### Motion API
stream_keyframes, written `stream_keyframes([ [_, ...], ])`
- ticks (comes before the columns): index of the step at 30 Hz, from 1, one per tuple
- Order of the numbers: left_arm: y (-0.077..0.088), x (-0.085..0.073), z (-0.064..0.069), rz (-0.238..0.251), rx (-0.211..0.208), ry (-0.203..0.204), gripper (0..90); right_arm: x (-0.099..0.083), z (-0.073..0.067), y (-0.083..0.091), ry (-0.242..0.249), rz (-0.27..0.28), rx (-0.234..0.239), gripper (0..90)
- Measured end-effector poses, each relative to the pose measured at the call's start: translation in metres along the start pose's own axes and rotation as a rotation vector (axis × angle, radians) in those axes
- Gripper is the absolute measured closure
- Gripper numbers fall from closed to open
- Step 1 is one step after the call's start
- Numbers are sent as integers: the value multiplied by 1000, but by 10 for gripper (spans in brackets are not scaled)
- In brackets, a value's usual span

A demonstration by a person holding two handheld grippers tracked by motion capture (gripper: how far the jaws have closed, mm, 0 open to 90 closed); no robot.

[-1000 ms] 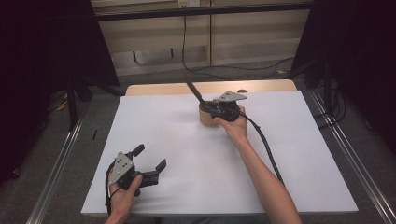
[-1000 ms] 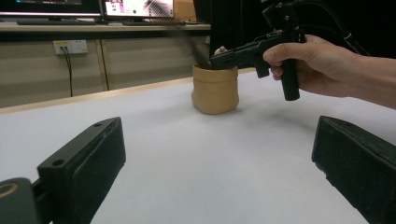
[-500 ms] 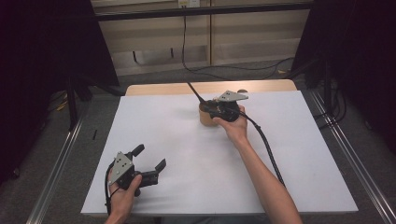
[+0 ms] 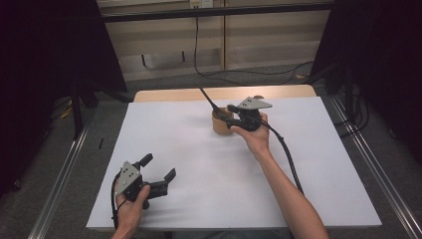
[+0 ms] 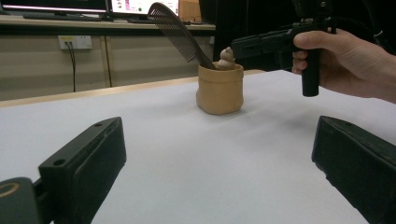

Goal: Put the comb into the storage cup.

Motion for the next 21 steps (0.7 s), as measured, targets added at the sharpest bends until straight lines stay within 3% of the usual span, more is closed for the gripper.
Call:
stream_keyframes([
  [13, 0, 0, -2, -1, 14, 2, 31, 2, -2, 10, -26, 14, -4, 134],
  [21, 1, 0, -4, -1, 31, 5, 28, 5, 1, 19, -54, 38, -44, 22],
])
Point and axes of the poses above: each handheld gripper's, and its own axes: y roughly backward along the jaws, x roughly out of its top, z roughly to its right, the point moved 4 cm from there along -y, roughly forward along the jaws, and after that the axes turned 14 degrees about x, right-handed, at the moved point
